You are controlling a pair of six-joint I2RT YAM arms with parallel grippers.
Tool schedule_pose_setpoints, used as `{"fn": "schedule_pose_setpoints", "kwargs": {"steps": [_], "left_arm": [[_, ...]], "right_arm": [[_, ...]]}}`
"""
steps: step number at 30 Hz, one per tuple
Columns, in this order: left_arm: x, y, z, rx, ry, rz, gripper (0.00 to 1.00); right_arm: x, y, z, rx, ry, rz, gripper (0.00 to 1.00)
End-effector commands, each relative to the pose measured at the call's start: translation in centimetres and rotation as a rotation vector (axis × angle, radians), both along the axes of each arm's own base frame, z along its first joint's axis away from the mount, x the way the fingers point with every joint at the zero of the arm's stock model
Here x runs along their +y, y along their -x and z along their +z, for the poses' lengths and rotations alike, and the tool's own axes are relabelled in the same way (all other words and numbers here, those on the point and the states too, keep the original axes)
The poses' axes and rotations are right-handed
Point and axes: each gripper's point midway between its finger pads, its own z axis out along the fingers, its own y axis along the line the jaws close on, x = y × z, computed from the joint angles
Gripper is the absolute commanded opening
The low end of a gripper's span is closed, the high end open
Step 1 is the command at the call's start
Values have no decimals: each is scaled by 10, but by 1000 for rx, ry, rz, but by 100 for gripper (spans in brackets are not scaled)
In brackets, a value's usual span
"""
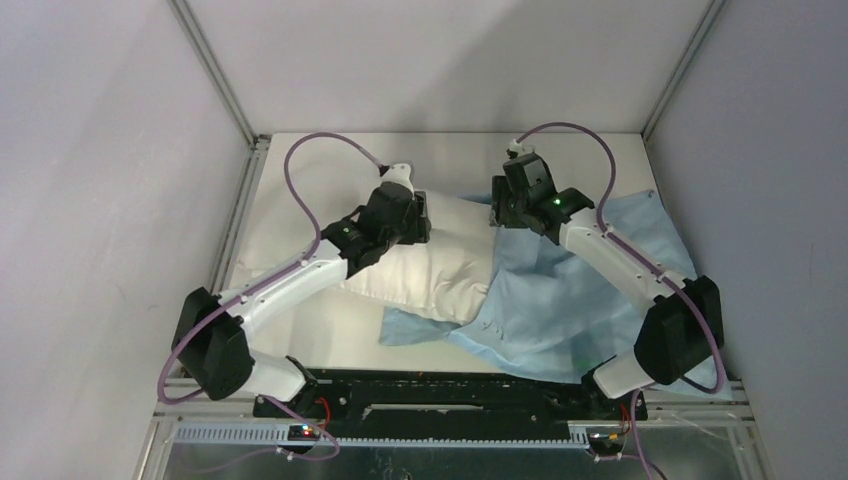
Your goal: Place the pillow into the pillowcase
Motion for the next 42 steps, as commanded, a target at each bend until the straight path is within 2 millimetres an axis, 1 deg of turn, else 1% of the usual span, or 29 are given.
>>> {"fn": "schedule_pose_setpoints", "kwargs": {"steps": [1,6,11,15,19,24,28,33,36,38,40,42], "left_arm": [[2,12,-25,64,1,-14,53],[4,17,-37,86,0,-11,42],[6,20,-43,95,1,-7,36],[6,22,-45,99,0,-9,31],[7,22,-46,100,-4,-7,27],[8,23,-49,103,-3,-5,19],[10,26,-51,107,-2,-6,14],[13,27,-52,107,-6,0,9],[13,28,-54,108,-3,-1,4],[12,29,-54,109,4,-1,0],[12,29,-53,108,10,0,0],[9,31,-50,97,31,-1,0]], "right_arm": [[0,-25,21,-90,38,-35,52],[2,-35,18,-83,88,-38,49],[3,-39,10,-64,112,-38,48],[1,-37,1,-38,133,-44,48],[-2,-38,-3,-30,143,-54,47],[-1,-41,-3,-33,151,-47,37],[-3,-41,-4,-25,182,-49,32],[-10,-36,-10,-6,217,-66,32],[-10,-35,-13,1,218,-61,32],[-7,-37,-11,-10,210,-51,24],[2,-38,-4,-25,196,-30,13],[18,-40,9,-51,187,10,1]]}}
